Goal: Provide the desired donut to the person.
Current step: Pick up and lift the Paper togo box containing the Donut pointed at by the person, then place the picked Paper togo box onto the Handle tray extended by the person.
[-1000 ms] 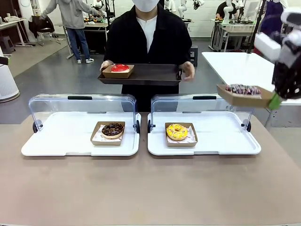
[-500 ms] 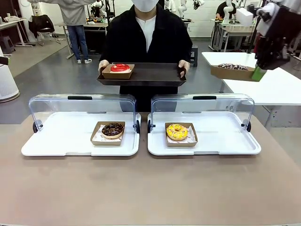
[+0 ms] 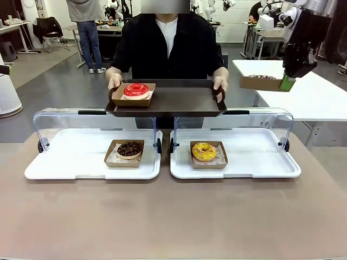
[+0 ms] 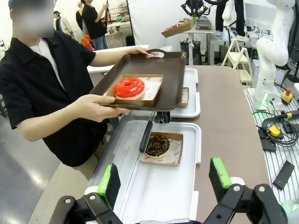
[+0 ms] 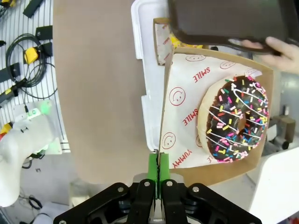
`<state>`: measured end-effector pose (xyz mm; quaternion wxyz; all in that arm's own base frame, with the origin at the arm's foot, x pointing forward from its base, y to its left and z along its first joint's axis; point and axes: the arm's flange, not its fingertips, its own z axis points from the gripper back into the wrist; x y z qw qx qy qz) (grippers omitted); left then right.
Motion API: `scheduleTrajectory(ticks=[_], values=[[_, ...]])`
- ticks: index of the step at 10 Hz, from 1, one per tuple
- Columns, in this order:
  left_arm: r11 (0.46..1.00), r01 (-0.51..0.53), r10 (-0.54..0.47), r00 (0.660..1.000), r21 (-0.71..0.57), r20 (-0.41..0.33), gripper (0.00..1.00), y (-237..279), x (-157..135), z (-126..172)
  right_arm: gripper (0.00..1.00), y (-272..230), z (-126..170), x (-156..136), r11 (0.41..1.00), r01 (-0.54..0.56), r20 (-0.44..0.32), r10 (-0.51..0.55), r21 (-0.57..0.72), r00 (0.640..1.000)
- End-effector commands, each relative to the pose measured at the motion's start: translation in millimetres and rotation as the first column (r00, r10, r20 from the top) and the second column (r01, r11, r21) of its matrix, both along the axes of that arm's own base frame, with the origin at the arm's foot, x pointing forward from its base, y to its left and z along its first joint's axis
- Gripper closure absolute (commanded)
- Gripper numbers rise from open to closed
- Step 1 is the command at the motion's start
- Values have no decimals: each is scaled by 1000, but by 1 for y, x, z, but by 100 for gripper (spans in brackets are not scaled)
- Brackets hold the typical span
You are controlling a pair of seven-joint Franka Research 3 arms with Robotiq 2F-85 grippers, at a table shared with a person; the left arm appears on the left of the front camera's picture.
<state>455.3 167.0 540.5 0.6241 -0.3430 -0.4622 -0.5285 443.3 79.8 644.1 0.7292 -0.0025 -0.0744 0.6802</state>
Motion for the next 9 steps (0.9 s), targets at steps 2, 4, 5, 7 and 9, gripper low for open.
scheduleTrajectory(ticks=[2,4,5,7,9], values=[[1000,2,-2,1000,1,12,0,1,-1,0,100,0,5,-9,1000,8,6,-8,6,1000],[1000,2,-2,1000,1,12,0,1,-1,0,100,0,5,-9,1000,8,6,-8,6,1000],[1000,2,-2,1000,1,12,0,1,-1,0,100,0,5,-9,1000,8,6,-8,6,1000],[1000,2,-2,1000,1,12,0,1,-1,0,100,0,5,-9,1000,8,6,-8,6,1000],[1000,2,-2,1000,1,12,0,1,-1,0,100,0,5,-9,1000,8,6,-8,6,1000]])
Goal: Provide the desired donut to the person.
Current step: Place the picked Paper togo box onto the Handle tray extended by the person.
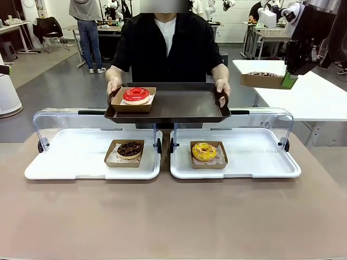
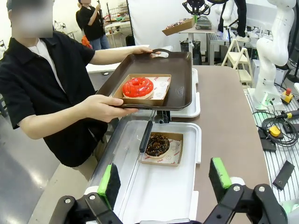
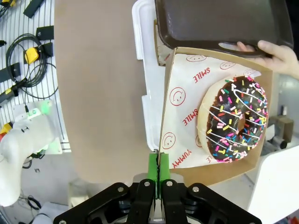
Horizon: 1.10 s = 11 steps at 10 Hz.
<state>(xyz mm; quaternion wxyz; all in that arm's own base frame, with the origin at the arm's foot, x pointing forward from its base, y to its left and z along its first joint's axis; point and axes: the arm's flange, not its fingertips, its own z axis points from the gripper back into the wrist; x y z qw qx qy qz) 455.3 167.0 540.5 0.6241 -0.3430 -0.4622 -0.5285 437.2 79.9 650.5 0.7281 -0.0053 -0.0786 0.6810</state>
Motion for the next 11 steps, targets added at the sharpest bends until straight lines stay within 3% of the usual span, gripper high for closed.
scheduleTrajectory(ticks=[1,2,6,9,11], values=[[1000,2,-2,1000,1,12,0,1,-1,0,100,0,-1,-3,1000,10,-4,-10,4,1000],[1000,2,-2,1000,1,12,0,1,-1,0,98,0,0,0,1000,0,0,0,0,1000],[1000,2,-2,1000,1,12,0,1,-1,0,98,84,3,-9,999,-30,48,32,-46,998],[1000,2,-2,1000,1,12,0,1,-1,0,98,148,-13,-4,996,-45,112,53,-78,992],[1000,2,-2,1000,1,12,0,1,-1,0,98,173,-39,19,996,-53,74,59,-68,996]])
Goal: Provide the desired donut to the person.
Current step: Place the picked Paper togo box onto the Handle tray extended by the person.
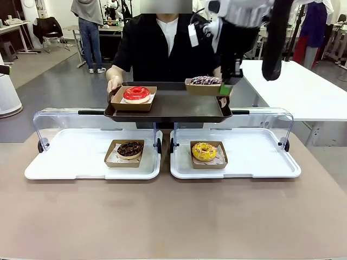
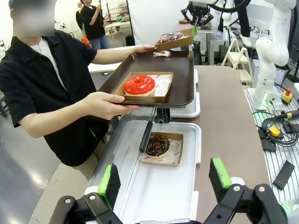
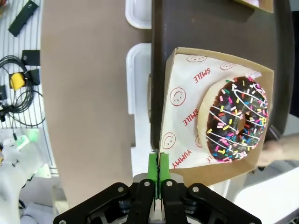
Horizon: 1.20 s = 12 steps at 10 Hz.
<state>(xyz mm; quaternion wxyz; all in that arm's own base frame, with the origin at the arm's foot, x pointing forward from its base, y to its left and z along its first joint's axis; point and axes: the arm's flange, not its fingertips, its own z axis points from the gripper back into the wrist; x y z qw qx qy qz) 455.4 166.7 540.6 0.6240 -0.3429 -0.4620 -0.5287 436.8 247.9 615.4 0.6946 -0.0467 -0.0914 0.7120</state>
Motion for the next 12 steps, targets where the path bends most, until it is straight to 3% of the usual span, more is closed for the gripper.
scheduleTrajectory(ticks=[1,12], values=[[1000,1,-1,1000,1,12,0,1,-1,0,98,12,-15,29,999,36,-5,-36,-9,999],[1000,1,-1,1000,1,12,0,1,-1,0,98,28,-45,91,995,64,-153,-76,-81,985]])
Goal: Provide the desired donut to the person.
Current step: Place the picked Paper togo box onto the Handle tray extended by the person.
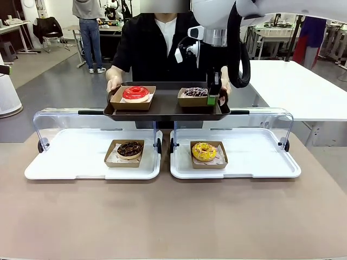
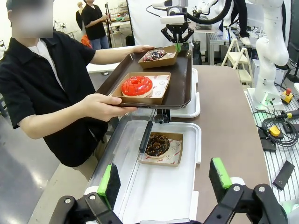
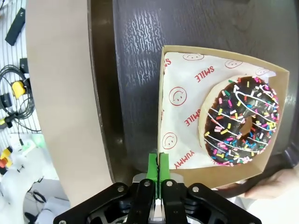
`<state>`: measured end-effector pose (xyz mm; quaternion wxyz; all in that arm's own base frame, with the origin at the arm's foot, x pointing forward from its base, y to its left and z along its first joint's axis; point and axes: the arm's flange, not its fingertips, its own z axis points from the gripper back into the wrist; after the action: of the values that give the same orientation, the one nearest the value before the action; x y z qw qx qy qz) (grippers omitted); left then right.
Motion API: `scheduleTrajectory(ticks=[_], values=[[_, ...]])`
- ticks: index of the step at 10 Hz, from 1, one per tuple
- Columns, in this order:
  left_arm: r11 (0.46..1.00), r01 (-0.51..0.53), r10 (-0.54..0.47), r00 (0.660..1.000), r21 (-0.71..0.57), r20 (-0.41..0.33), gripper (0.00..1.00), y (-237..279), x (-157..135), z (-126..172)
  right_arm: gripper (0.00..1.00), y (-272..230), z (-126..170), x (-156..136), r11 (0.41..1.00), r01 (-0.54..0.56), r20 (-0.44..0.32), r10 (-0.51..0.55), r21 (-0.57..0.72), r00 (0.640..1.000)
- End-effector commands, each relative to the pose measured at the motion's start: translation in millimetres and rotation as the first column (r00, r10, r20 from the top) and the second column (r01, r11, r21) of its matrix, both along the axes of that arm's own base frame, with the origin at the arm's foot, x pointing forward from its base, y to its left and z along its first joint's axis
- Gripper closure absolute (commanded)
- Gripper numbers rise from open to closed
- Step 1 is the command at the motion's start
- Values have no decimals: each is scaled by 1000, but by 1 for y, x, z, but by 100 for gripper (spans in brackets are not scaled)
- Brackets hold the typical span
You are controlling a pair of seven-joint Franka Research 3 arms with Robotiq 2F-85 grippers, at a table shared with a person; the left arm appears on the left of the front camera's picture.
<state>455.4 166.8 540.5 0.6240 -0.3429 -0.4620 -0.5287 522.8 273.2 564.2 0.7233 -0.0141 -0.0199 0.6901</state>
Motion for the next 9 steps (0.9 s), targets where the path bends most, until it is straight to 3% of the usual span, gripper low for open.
scheduleTrajectory(ticks=[1,2,3,5,6,7,9], values=[[1000,2,-2,1000,1,12,0,1,-1,0,43,2,6,5,1000,-12,-14,11,-25,1000],[1000,2,-2,1000,1,12,0,1,-1,0,38,1,7,4,999,-24,-7,23,-28,1000],[1000,2,-2,1000,1,12,0,1,-1,0,0,1,8,3,999,-27,-7,27,-27,1000],[1000,2,-2,1000,1,12,0,1,-1,0,0,-1,7,3,999,-22,-1,22,-26,1000],[1000,2,-2,1000,1,12,0,1,-1,0,15,-1,6,3,999,-23,1,23,-27,1000],[1000,2,-2,1000,1,12,0,1,-1,0,4,-2,6,3,999,-23,0,23,-28,1000],[1000,2,-2,1000,1,12,0,1,-1,0,0,-3,6,3,999,-27,-3,27,-25,1000]])
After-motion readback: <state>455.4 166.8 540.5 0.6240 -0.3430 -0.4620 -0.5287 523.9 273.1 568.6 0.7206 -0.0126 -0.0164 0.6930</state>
